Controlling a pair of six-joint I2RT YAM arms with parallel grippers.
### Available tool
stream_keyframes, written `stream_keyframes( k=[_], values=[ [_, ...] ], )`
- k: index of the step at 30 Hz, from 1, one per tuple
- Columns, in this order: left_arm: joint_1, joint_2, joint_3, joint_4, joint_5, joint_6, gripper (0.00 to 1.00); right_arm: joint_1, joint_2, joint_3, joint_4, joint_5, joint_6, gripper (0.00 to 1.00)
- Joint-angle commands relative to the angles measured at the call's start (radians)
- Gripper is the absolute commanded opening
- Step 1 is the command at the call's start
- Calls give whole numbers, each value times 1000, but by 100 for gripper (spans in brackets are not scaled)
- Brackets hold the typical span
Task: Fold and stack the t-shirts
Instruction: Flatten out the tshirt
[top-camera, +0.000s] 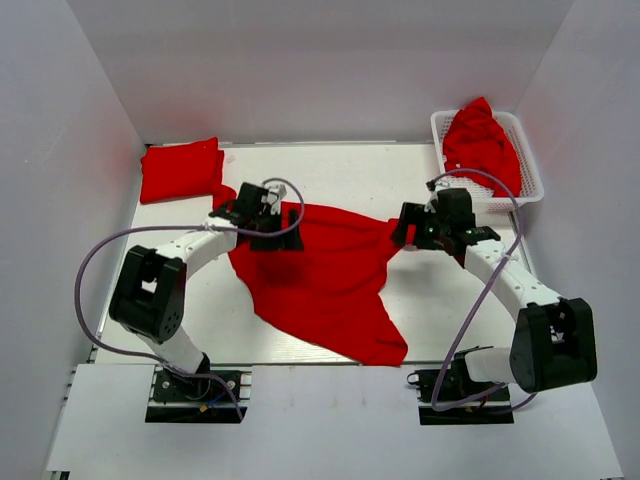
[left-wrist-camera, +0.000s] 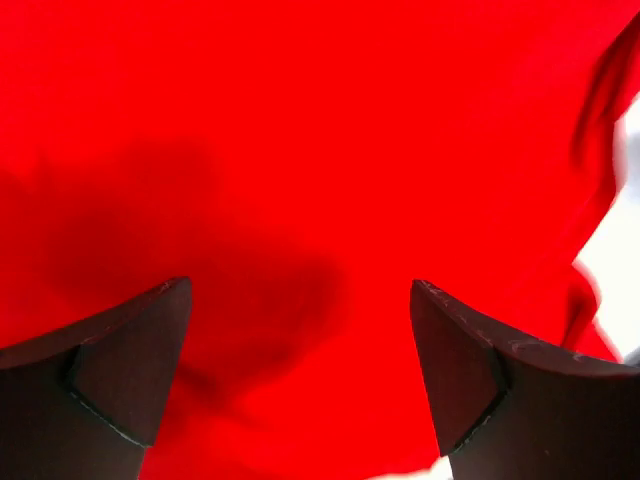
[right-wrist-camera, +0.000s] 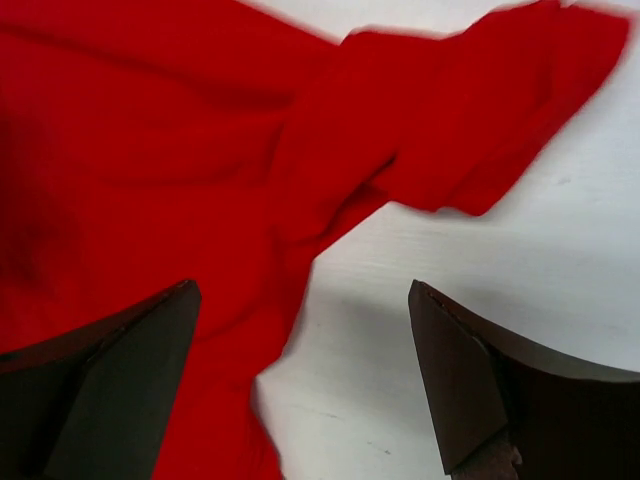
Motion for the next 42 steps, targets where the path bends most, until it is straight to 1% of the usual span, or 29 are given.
stream_keyframes(
  k=[1, 3, 4, 7, 8, 9, 11, 13, 15, 16, 18, 19, 20, 21, 22, 23, 24, 25, 28, 30, 31, 32, 34, 35, 36, 37, 39, 40, 42],
  values=[
    [20, -104, -97, -12, 19, -67, 100, 11, 22, -44, 119, -163, -29, 90],
    [29, -136, -168, 1, 2, -90, 100, 12, 76, -39, 141, -186, -31, 90],
    [38, -147, -186, 11, -19, -99, 100, 12, 93, -41, 196, -233, -29, 90],
    [38, -117, -186, -17, -95, -124, 100, 20, 170, -10, 227, -257, -20, 90],
    [38, -65, -177, -26, -134, -137, 100, 18, 188, 11, 221, -252, -19, 90],
    [58, 34, -104, -61, -177, -138, 100, 21, 253, 31, 230, -252, -11, 90],
    [69, 70, -79, -61, -191, -138, 100, 18, 260, 30, 233, -256, -8, 90],
    [80, 176, 7, -72, -204, -118, 100, 24, 256, 20, 232, -249, -11, 90],
    [94, 257, 128, -90, -243, -86, 100, 18, 236, 4, 233, -237, -14, 90],
    [109, 347, 174, -113, -277, -76, 100, 20, 228, -4, 230, -232, -11, 90],
    [135, 446, 332, -135, -297, -41, 100, 18, 204, -25, 230, -224, -6, 90],
    [144, 497, 399, -188, -308, -30, 100, 20, 188, -35, 230, -218, -2, 90],
    [156, 597, 540, -207, -308, 6, 100, 20, 178, -45, 232, -215, 3, 90],
    [157, 642, 607, -207, -308, 32, 100, 21, 167, -52, 229, -208, 4, 90],
    [166, 728, 742, -230, -308, 77, 100, 18, 151, -59, 227, -204, 14, 90],
    [166, 729, 818, -245, -308, 77, 100, 23, 141, -56, 227, -198, 14, 90],
    [166, 805, 892, -261, -296, 138, 100, 18, 136, -61, 227, -197, 20, 90],
    [166, 834, 1020, -287, -280, 164, 100, 20, 118, -56, 223, -186, 23, 90],
    [166, 858, 1138, -299, -234, 253, 100, 17, 105, -38, 212, -158, 29, 90],
    [166, 801, 1120, -278, -218, 298, 100, 15, 96, -23, 209, -158, 32, 90],
    [157, 761, 1056, -261, -208, 307, 100, 15, 87, -19, 203, -152, 31, 90],
    [157, 670, 1022, -250, -208, 307, 100, 18, 79, -16, 201, -155, 29, 90],
    [135, 571, 948, -250, -231, 318, 100, 14, 69, -3, 193, -146, 23, 90],
    [135, 519, 864, -250, -231, 303, 100, 15, 55, -4, 184, -134, 20, 90],
    [135, 409, 813, -262, -215, 290, 100, 14, 49, 1, 183, -129, 18, 90],
    [135, 346, 684, -262, -214, 245, 100, 14, 44, -1, 180, -122, 18, 90],
    [126, 216, 531, -252, -214, 195, 100, 12, 24, 2, 152, -106, 18, 90],
    [126, 87, 380, -238, -214, 177, 100, 14, 19, 2, 141, -102, 14, 90],
    [126, -30, 249, -251, -268, 64, 100, 11, -2, 2, 115, -77, 8, 90]
  ],
)
